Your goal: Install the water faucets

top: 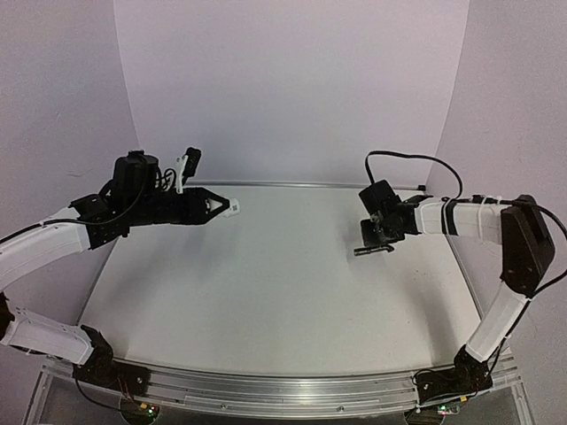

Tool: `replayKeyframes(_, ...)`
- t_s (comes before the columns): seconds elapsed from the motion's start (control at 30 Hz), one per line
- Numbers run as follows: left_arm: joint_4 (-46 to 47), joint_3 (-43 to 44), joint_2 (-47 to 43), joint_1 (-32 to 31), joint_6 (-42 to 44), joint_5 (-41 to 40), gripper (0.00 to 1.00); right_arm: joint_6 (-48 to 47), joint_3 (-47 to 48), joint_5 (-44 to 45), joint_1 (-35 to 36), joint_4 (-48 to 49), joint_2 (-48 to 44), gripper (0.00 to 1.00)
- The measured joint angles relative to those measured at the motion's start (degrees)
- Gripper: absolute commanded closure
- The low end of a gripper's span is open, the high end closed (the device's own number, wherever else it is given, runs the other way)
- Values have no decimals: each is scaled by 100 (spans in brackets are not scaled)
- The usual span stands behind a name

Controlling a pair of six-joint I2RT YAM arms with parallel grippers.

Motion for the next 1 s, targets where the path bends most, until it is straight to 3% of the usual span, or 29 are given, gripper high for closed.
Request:
replayKeyframes(0.17,929,-127,594,83,-1185,1171,100,-154,-144,385,422,644,-1091,100)
replayKeyframes(0.43,3435,-760,1537,130,-3680,2873,100,-1448,-1157,-1570,386,2462,-2575,100)
replayKeyframes(0.63,5276,-1273,1947,124,-5297,3414,100,-2554,-1018,-1988,1154,3118,-2479,100)
replayKeyframes(0.83,7281,-1743,2415,124,-6423,3689,100,-3901,-1004,-1585,2592,4399,-2070,100)
replayKeyframes(1.0,7996,-1860,2766,124,-6997,3932,100,-5064,-1129,-1034,3352,5692,-1845,100)
